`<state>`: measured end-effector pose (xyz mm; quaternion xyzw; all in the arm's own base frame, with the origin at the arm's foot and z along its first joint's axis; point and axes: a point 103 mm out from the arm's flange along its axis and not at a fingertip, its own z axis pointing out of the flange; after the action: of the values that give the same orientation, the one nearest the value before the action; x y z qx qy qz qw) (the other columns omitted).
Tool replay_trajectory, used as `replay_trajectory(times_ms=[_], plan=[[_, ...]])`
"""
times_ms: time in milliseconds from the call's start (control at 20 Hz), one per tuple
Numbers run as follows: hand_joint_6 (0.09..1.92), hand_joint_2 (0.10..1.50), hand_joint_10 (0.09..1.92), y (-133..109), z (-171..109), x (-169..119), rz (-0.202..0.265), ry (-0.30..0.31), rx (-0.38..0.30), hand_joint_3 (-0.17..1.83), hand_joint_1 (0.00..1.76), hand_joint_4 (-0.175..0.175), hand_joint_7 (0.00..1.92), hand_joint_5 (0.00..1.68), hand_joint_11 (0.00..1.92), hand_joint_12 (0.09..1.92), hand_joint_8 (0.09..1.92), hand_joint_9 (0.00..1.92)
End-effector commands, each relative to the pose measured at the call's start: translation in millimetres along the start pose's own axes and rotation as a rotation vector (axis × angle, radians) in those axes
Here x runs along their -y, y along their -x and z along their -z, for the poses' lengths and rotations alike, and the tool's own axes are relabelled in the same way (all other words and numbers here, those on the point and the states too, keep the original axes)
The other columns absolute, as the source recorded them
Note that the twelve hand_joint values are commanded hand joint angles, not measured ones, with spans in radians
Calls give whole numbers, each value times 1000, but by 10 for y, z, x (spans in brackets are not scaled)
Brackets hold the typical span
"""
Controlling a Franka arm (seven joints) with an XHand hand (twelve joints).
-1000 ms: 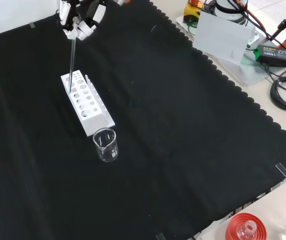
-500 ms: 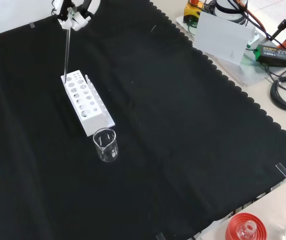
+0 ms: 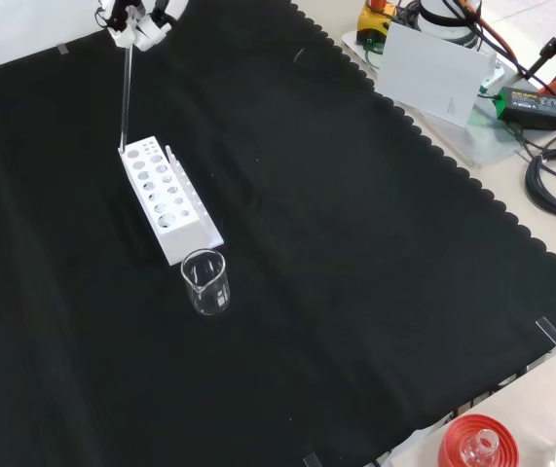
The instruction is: Put the glass rod back on the white test tube rack.
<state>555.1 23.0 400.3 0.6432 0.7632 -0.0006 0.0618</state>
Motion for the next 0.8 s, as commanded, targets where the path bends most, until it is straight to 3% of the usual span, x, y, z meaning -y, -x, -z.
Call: replay_trajectory(times_ms=[50, 800], plan=[[758, 748, 168, 150, -14, 44, -28, -4, 7, 555, 1314, -175, 1324, 1066, 1622, 562, 769, 1847], [758, 746, 169, 390, -5, 52, -65, -9, 9, 558, 1315, -175, 1325, 1067, 1622, 562, 768, 1846]])
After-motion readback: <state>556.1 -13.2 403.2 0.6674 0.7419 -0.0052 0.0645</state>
